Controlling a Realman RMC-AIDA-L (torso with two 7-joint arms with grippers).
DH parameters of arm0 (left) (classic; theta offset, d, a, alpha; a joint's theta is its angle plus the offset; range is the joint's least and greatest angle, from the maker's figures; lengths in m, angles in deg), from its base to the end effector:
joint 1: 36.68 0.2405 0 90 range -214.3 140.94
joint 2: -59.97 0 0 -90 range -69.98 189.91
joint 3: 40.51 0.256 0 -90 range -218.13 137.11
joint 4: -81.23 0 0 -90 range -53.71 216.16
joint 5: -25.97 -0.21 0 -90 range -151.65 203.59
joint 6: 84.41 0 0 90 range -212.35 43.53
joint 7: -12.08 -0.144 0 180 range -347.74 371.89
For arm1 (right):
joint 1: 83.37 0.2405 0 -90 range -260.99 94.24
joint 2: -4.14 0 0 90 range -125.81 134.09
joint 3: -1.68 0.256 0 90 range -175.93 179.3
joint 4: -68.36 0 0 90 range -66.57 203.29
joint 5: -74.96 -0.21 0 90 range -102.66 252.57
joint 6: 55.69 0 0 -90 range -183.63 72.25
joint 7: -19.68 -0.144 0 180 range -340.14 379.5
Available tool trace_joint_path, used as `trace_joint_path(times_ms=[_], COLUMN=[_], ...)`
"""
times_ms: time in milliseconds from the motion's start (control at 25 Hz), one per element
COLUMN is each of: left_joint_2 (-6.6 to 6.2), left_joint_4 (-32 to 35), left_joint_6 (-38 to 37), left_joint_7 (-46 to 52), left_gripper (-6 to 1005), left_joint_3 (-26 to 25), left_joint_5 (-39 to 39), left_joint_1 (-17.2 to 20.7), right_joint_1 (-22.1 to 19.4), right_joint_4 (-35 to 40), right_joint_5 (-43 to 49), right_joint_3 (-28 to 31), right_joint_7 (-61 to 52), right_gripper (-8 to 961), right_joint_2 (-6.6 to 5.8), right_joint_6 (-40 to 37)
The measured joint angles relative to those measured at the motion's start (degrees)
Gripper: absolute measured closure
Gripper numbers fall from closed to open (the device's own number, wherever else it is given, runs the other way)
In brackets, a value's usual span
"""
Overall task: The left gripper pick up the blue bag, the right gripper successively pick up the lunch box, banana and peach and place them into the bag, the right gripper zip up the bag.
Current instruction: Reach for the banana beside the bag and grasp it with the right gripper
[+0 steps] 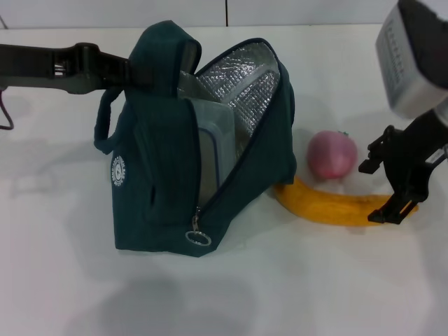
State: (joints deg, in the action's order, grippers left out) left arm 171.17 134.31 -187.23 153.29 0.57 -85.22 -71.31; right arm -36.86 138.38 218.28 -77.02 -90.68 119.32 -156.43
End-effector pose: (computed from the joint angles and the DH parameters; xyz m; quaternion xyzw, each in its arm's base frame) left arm -0.2112 0.3551 0.0930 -0.8212 -0.5173 -0.2407 0.0001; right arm 0.1413 0.3631 0.0082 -0.9715 -0.0050 -0.2369 0.0086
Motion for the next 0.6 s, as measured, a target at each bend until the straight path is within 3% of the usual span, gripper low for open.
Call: trace_joint_path(times_ms=[600], left_joint_2=[0.15], left_joint_4=[0.0], left_joint_6=[0.0], left_joint_7=[-0.5], left_gripper=[963], left_joint_3=[0.0], left_joint_5=[0.0], left_joint_1=[-0.6], right_joint_1=[-1.6], right_joint_4=[-5.6], right_joint_5=[-0.5], right_joint_3=[-8.4], right_joint_7=[0.0], right_gripper=[118], right_joint_2=[0.77], right_joint_6=[11.1])
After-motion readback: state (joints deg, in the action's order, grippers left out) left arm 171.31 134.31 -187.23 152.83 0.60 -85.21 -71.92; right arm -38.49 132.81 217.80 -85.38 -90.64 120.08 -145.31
